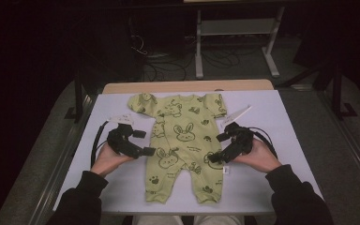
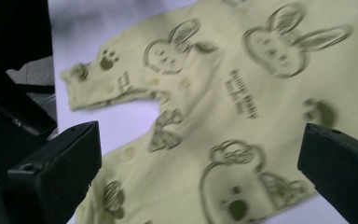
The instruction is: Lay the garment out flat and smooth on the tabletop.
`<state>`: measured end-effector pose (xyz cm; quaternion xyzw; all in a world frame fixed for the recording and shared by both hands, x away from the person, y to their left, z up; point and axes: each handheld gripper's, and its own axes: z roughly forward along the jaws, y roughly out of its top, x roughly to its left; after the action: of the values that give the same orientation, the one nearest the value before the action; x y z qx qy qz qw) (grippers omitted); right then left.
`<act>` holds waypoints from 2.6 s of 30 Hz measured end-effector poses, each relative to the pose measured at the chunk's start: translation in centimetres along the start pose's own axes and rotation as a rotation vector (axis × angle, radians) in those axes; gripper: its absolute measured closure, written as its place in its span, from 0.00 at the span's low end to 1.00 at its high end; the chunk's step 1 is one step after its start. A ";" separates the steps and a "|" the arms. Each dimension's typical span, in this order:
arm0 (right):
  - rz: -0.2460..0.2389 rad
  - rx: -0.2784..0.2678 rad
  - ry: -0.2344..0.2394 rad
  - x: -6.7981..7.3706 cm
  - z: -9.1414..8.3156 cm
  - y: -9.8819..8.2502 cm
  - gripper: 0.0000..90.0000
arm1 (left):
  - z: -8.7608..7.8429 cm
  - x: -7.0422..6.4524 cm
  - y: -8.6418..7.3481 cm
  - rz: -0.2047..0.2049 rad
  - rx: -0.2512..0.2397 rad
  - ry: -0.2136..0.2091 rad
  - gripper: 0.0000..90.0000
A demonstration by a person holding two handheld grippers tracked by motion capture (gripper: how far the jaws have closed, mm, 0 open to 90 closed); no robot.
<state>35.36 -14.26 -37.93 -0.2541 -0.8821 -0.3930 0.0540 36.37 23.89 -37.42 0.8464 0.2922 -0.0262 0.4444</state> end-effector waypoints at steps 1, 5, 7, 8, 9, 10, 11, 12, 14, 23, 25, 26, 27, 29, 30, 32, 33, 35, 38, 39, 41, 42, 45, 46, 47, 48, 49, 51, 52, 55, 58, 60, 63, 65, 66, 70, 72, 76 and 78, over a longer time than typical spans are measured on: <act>-0.002 -0.005 -0.013 -0.3 -0.3 0.3 0.00 | 0.0 0.3 0.3 -0.011 -0.002 0.000 0.00; -0.021 -0.050 -0.069 -1.5 -1.5 1.7 0.00 | -0.1 1.7 1.6 -0.022 0.002 0.043 0.00; -0.026 -0.058 -0.089 -2.0 -2.0 2.2 0.00 | 0.0 2.3 2.2 -0.035 -0.005 0.057 0.00; -0.019 -0.058 -0.099 -2.5 -2.2 2.6 0.00 | 0.2 2.7 2.4 -0.048 -0.015 0.058 0.00; -0.018 -0.062 -0.105 -2.9 -2.4 2.9 0.00 | 0.3 3.1 2.6 -0.064 -0.022 0.053 0.00; -0.013 -0.065 -0.115 -3.2 -2.5 3.1 0.00 | 0.5 3.4 2.7 -0.074 -0.030 0.050 0.00; -0.015 -0.066 -0.124 -3.5 -2.6 3.3 0.00 | 0.6 3.9 2.8 -0.087 -0.036 0.050 0.00; -0.015 -0.069 -0.136 -3.8 -2.7 3.5 0.00 | 0.9 4.3 2.8 -0.106 -0.045 0.055 0.00; -0.002 -0.074 -0.146 -4.5 -2.8 3.7 0.00 | 1.5 5.3 2.7 -0.131 -0.045 0.078 0.00; 0.082 -0.090 -0.219 -8.4 -2.5 4.0 0.00 | 3.4 8.5 1.9 -0.218 -0.009 0.180 0.00; 0.108 -0.085 -0.236 -9.5 -2.1 3.9 0.00 | 3.8 8.9 1.8 -0.231 -0.004 0.183 0.00; 0.117 -0.084 -0.239 -9.9 -2.0 3.9 0.00 | 4.0 9.2 1.7 -0.238 -0.002 0.183 0.00; 0.133 -0.086 -0.248 -10.5 -1.9 3.9 0.00 | 4.2 9.3 1.6 -0.247 -0.005 0.180 0.00; 0.153 -0.101 -0.263 -11.4 -1.8 3.8 0.00 | 4.5 9.6 1.3 -0.255 -0.002 0.180 0.01; 0.164 -0.109 -0.272 -11.9 -1.8 3.7 0.00 | 4.6 9.8 1.2 -0.255 0.001 0.185 0.02; 0.192 -0.136 -0.286 -12.7 -1.6 3.4 0.00 | 4.9 10.1 0.9 -0.250 0.008 0.198 0.04; 0.205 -0.141 -0.299 -13.2 -1.5 3.3 0.00 | 5.0 10.3 0.8 -0.261 -0.005 0.183 0.05; 0.220 -0.130 -0.306 -13.8 -1.0 3.0 0.00 | 5.3 10.4 0.7 -0.270 -0.019 0.165 0.09; 0.254 -0.110 -0.311 -14.9 -0.3 2.4 0.00 | 6.0 10.2 0.7 -0.256 0.002 0.159 0.14; 0.268 -0.092 -0.324 -15.2 0.1 2.1 0.00 | 6.2 10.3 0.6 -0.257 0.006 0.156 0.15; 0.277 -0.056 -0.348 -15.6 0.7 1.8 0.00 | 6.6 10.3 0.5 -0.267 0.013 0.144 0.20; 0.284 -0.042 -0.356 -15.8 0.9 1.7 0.00 | 6.8 10.3 0.5 -0.268 0.014 0.141 0.22; 0.308 -0.051 -0.361 -16.3 1.4 1.4 0.03 | 7.3 9.9 0.5 -0.243 0.039 0.178 0.42; 0.321 -0.051 -0.357 -16.5 1.5 1.3 0.03 | 7.3 9.9 0.6 -0.238 0.042 0.181 0.48; 0.330 -0.055 -0.359 -16.7 1.7 1.3 0.03 | 7.4 9.8 0.6 -0.232 0.049 0.188 0.59; 0.335 -0.056 -0.363 -16.8 1.8 1.3 0.03 | 7.4 9.7 0.7 -0.221 0.057 0.201 0.67; 0.342 -0.064 -0.368 -16.8 1.9 1.3 0.03 | 7.4 9.6 0.7 -0.209 0.063 0.216 0.74; 0.359 -0.087 -0.384 -17.0 2.1 1.3 0.05 | 7.4 9.5 0.7 -0.211 0.067 0.214 0.86; 0.361 -0.091 -0.394 -17.0 2.2 1.4 0.07 | 7.4 9.5 0.6 -0.208 0.075 0.213 0.89; 0.388 -0.112 -0.423 -17.2 2.7 1.6 0.14 | 7.5 9.3 0.6 -0.190 0.078 0.220 0.93; 0.444 -0.129 -0.416 -17.5 3.3 1.6 0.27 | 7.5 9.1 0.5 -0.183 0.058 0.224 0.94; 0.487 -0.135 -0.399 -17.7 3.7 1.6 0.46 | 7.4 9.1 0.4 -0.178 0.054 0.231 0.94; 0.512 -0.183 -0.383 -17.5 3.6 1.6 0.80 | 7.4 9.1 0.3 -0.180 0.045 0.231 0.94; 0.484 -0.208 -0.358 -16.9 3.2 2.0 0.90 | 7.4 9.0 0.3 -0.178 0.044 0.240 0.94; 0.465 -0.213 -0.356 -16.6 3.1 2.2 0.92 | 7.4 8.9 0.3 -0.176 0.045 0.243 0.94; 0.356 -0.221 -0.340 -14.4 3.2 4.0 0.95 | 7.4 8.7 0.3 -0.174 0.033 0.249 0.93; 0.306 -0.219 -0.314 -13.3 3.9 4.9 0.95 | 7.5 8.8 0.1 -0.183 0.028 0.246 0.93; 0.240 -0.186 -0.271 -11.4 6.4 6.1 0.95 | 7.7 8.8 -0.4 -0.188 0.019 0.240 0.93; 0.227 -0.170 -0.245 -10.9 8.2 6.2 0.94 | 7.7 8.9 -0.4 -0.193 0.014 0.236 0.93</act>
<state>48.67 -9.28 -42.59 -0.4015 -0.8114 -0.4235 -0.0317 45.17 22.30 -45.02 0.8146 0.4223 0.0288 0.3965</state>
